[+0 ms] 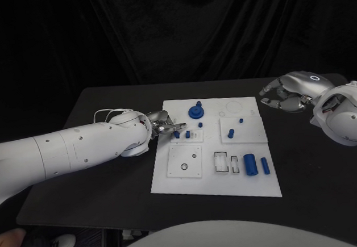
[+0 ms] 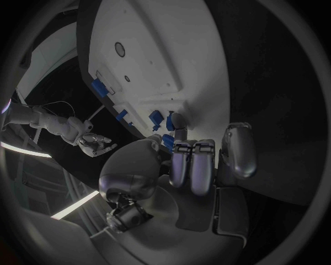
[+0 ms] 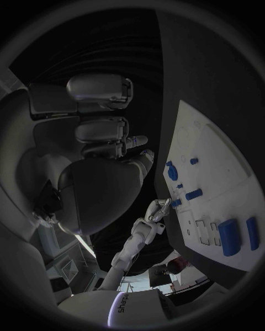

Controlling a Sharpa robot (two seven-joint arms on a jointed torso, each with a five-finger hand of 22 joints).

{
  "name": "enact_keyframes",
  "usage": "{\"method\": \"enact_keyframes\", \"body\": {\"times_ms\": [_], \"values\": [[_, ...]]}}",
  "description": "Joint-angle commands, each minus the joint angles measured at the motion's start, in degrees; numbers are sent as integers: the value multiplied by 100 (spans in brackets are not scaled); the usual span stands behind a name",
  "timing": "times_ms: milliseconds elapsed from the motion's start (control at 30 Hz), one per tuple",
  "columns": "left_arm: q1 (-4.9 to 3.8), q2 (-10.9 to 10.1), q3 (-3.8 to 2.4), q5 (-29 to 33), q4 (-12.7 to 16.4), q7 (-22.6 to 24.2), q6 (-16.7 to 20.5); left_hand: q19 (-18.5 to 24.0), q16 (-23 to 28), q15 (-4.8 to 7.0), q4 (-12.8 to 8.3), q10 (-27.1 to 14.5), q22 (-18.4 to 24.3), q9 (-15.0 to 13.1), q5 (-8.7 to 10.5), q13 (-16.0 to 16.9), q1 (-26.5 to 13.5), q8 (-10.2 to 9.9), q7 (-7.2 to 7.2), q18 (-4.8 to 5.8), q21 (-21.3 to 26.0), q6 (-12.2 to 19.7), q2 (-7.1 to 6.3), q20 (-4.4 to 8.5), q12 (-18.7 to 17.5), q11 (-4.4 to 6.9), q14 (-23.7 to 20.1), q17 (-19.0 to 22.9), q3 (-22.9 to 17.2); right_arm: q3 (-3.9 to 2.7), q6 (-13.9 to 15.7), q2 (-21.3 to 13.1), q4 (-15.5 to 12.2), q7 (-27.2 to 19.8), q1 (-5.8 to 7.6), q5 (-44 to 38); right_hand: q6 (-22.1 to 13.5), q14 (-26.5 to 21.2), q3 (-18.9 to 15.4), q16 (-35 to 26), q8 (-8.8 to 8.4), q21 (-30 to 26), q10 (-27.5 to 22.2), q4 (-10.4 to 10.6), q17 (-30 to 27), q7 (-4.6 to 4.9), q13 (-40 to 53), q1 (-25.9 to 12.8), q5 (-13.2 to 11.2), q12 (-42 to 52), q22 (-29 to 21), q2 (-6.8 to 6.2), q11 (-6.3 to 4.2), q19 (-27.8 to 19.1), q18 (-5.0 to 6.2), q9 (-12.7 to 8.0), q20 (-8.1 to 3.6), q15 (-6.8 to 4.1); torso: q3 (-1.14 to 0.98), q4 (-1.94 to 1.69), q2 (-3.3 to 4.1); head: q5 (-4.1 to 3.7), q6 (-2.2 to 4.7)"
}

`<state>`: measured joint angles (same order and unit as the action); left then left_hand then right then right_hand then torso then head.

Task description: Assemble the parts on the task board

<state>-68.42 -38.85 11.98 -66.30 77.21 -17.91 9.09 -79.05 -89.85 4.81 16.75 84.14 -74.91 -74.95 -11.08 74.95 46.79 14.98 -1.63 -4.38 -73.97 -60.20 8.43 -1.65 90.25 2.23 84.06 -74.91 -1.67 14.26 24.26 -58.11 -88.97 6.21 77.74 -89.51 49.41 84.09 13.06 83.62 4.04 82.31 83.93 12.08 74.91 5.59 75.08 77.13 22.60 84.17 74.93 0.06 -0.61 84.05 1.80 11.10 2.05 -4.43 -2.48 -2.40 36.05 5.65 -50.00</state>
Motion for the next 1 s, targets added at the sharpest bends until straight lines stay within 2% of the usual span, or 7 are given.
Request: {"method": "enact_keyframes", "body": {"times_ms": [33, 100, 200, 233, 467, 833, 1000], "values": [[38, -3, 18, 4, -17, 77, 14, -5, -15, 21, 5, 586, -383, -183, -65, 1505, 19, 83, 33, -28, 28, 14, 64, 11, -25, 21, 594, -1509, 56, -4, -44, -5, -2, 126, -14, -15, 23, 378, 22, -22, -18, -29, 88, 2, 432, -21, 696, 5, 38, -32, 1245, -35, 18, 240, 19, -5, 21, 33, 0, 1, -2, 5, 0], [38, -4, 18, 4, -20, 120, 42, -6, -15, 27, 5, 586, -387, -189, -108, 1505, 45, 173, 40, -28, 31, 17, 83, 15, -25, 26, 594, -1509, 77, -4, -48, -5, -1, 130, -14, -15, 23, 378, 22, -22, -18, -29, 88, 2, 432, -21, 696, 5, 38, -32, 1245, -35, 18, 240, 19, -5, 21, 33, 0, 0, -3, 2, 0], [38, -6, 18, 4, -23, 177, 75, -12, -15, 37, 5, 586, -401, -245, -199, 1505, 103, 613, 54, -26, 30, -75, 115, 24, -25, 37, 594, -1509, 117, -4, -55, -4, 1, 137, -15, -15, 20, 377, 26, -23, -20, -30, 89, 1, 431, -23, 697, 5, 40, -31, 1244, -33, 17, 240, 19, -7, 21, 32, 1, 2, -3, 8, 0], [38, -7, 18, 4, -24, 197, 84, -18, -15, 43, 5, 586, -410, -296, -259, 1505, 147, 1005, 66, -26, 29, -179, 130, 32, -25, 48, 594, -1509, 142, -4, -59, -4, 1, 140, -15, -15, 18, 377, 31, -23, -21, -26, 87, -1, 432, -25, 694, 6, 42, -34, 1246, -31, 15, 242, 18, -8, 21, 31, 1, 3, -3, 9, 0], [38, -13, 18, 4, -27, 274, 87, -29, -15, 62, 5, 586, -435, -336, -357, 1505, 244, 1538, 89, -23, 32, -180, 194, 50, -25, 69, 594, -1509, 223, -4, -79, -1, 5, 155, -17, -15, 16, 377, 36, -25, -22, -26, 80, -3, 428, -28, 682, 8, 43, -43, 1246, -30, 13, 242, 18, -9, 20, 30, 0, 0, -1, 13, 0], [39, -20, 18, 4, -27, 317, 117, -34, -15, 69, 1, 586, -447, -351, -399, 1505, 302, 1737, 99, -22, 34, -183, 212, 57, -25, 77, 594, -1509, 247, -4, -113, 1, 6, 163, -24, 63, 12, 375, 48, -29, -24, -36, 59, -10, 423, -32, 650, 12, 46, -68, 1243, -27, 10, 237, 20, -12, 19, 28, 0, 1, -3, 24, 0], [39, -62, 17, -115, 21, 818, 817, -79, -15, 88, -10, 586, -501, -353, -437, 1505, 712, 1989, 122, -9, -10, -74, 34, 78, -25, 99, 594, -1509, 290, -4, -110, -11, 4, 153, -26, 133, 10, 375, 55, -30, -24, -47, 54, -15, 421, -31, 642, 16, 48, -75, 1239, -26, 8, 232, 23, -14, 18, 26, 0, -2, -4, 10, 0]]}}
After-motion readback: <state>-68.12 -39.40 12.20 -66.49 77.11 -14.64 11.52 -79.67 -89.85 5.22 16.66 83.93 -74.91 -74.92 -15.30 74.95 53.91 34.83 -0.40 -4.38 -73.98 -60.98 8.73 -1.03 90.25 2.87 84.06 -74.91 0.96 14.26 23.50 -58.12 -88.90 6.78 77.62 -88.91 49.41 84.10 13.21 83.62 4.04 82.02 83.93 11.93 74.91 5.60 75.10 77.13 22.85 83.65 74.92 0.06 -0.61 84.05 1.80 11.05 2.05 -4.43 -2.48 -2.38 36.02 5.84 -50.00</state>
